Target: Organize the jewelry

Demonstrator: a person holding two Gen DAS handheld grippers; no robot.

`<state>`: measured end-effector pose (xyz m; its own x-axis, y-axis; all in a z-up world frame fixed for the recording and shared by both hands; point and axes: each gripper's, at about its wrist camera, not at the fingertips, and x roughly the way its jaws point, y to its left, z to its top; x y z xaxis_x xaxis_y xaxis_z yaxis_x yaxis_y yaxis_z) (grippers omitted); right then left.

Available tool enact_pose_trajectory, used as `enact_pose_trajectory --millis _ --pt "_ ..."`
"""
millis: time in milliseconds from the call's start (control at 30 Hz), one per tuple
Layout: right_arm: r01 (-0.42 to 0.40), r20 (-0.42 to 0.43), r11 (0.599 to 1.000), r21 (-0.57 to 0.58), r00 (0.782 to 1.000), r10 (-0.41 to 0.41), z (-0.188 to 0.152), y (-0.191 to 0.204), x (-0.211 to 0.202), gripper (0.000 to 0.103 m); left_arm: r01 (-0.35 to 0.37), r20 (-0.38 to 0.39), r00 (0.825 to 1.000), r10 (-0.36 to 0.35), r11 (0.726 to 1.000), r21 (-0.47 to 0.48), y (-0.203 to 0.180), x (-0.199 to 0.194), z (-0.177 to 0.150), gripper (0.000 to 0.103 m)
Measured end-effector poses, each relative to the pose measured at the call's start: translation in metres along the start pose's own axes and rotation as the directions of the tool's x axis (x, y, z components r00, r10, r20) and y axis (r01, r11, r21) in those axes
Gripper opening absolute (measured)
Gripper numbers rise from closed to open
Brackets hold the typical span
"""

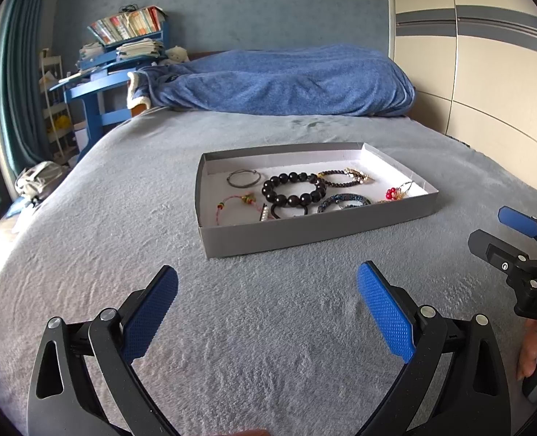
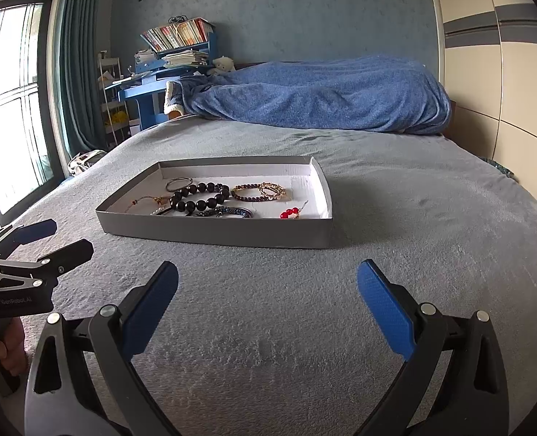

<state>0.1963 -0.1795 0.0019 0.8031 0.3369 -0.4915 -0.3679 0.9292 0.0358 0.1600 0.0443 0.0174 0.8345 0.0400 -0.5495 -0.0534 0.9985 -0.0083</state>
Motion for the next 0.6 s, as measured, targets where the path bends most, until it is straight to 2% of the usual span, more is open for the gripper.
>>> enact_pose_trajectory --millis 600 --pt "0.0 0.0 1.0 0.0 1.0 0.0 -0.0004 -0.0004 0.0 0.098 0.003 -0.01 1.0 -0.003 1.0 -0.001 0.0001 0.0046 -0.0016 0.098"
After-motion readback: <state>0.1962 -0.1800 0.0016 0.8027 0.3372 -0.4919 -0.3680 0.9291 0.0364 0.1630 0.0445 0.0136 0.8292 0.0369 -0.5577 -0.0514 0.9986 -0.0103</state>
